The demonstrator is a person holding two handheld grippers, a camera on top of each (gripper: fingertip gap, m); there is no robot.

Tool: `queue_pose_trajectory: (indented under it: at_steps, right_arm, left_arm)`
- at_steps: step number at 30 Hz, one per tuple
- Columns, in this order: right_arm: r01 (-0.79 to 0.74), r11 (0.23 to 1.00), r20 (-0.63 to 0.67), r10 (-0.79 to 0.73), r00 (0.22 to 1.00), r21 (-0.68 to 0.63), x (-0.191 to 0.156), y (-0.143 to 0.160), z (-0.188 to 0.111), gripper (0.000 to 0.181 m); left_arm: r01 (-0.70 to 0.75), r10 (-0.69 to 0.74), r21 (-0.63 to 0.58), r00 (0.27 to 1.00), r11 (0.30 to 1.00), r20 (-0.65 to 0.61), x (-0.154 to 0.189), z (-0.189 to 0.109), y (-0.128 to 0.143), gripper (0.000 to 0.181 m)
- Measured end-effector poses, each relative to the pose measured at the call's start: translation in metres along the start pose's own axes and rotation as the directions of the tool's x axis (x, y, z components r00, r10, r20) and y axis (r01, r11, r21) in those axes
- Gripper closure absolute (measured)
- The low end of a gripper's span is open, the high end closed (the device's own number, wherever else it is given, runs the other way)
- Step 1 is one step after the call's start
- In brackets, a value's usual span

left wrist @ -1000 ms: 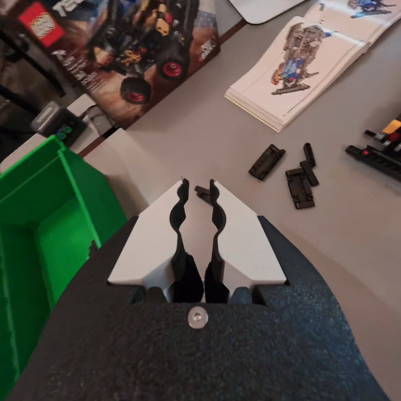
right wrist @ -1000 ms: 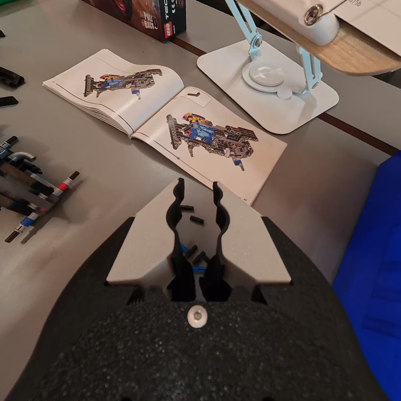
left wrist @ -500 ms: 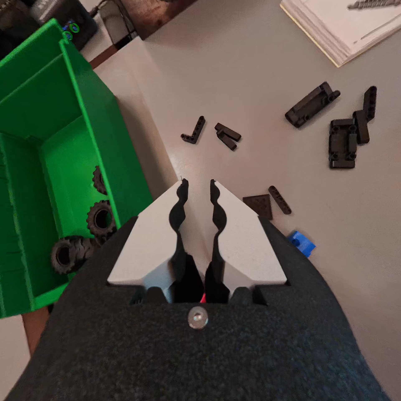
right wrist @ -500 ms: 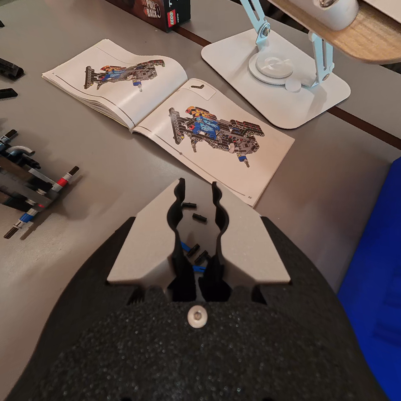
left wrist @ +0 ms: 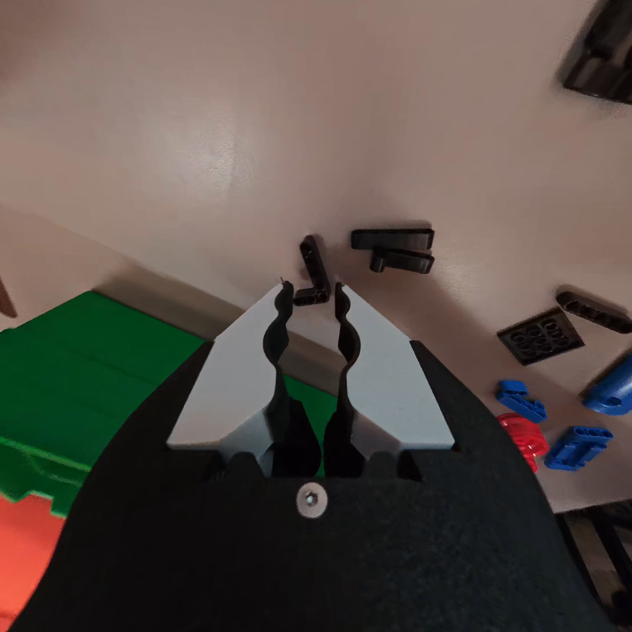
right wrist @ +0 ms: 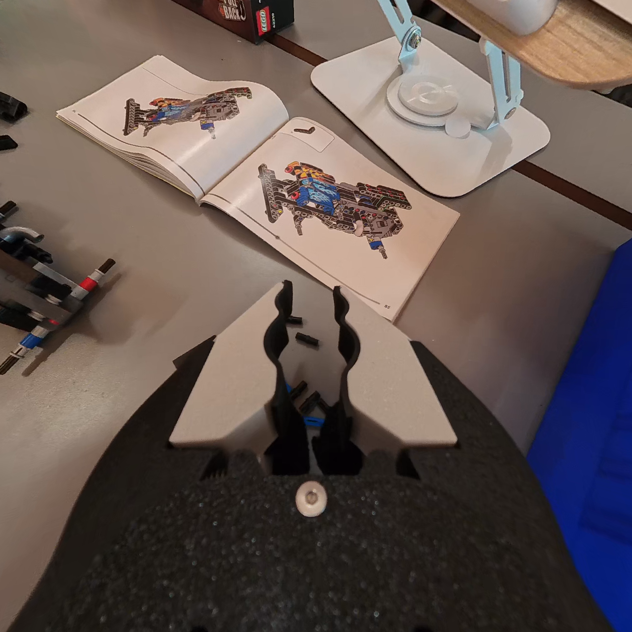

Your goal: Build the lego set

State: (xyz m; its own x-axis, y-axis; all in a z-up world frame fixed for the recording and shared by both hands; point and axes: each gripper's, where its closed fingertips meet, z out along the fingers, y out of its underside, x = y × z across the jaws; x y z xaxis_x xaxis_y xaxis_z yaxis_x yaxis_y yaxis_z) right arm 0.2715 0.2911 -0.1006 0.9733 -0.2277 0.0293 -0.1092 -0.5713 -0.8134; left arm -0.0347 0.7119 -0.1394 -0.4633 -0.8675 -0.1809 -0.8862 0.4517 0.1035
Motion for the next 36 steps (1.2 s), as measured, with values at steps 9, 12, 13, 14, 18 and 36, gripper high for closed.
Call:
queue_pose_trajectory:
  at_steps: [9, 12, 13, 14, 18, 36]
  right_arm:
    - [0.03, 0.999, 0.036, -0.031, 0.999, 0.033, -0.01, -0.007, -0.003, 0.158]
    - [0.089, 0.993, 0.055, -0.093, 0.994, 0.079, -0.022, -0.017, -0.009, 0.157]
    - [0.117, 0.988, 0.067, -0.124, 0.99, 0.1, -0.028, -0.021, -0.012, 0.157]
    - [0.146, 0.982, 0.07, -0.155, 0.985, 0.118, -0.033, -0.025, -0.015, 0.157]
    - [0.222, 0.956, 0.175, -0.256, 0.951, 0.194, -0.067, -0.035, -0.027, 0.156]
    - [0.551, 0.546, 0.11, -0.766, 0.633, 0.631, -0.201, -0.054, -0.106, 0.158]
  left_arm:
    - [-0.018, 0.025, 0.133, 0.998, 0.991, -0.057, 0.011, -0.024, -0.018, 0.175]
    - [-0.023, 0.074, 0.43, 0.992, 0.902, -0.103, 0.052, -0.087, -0.065, 0.176]
    - [-0.014, 0.098, 0.543, 0.987, 0.84, -0.126, 0.071, -0.113, -0.085, 0.176]
    - [0.013, 0.121, 0.635, 0.978, 0.772, -0.168, 0.092, -0.139, -0.103, 0.176]
    - [0.061, 0.259, 0.749, 0.917, 0.66, -0.304, 0.167, -0.201, -0.148, 0.176]
    - [-0.237, 0.408, 0.332, 0.531, 0.913, -0.742, 0.301, -0.198, -0.242, 0.175]
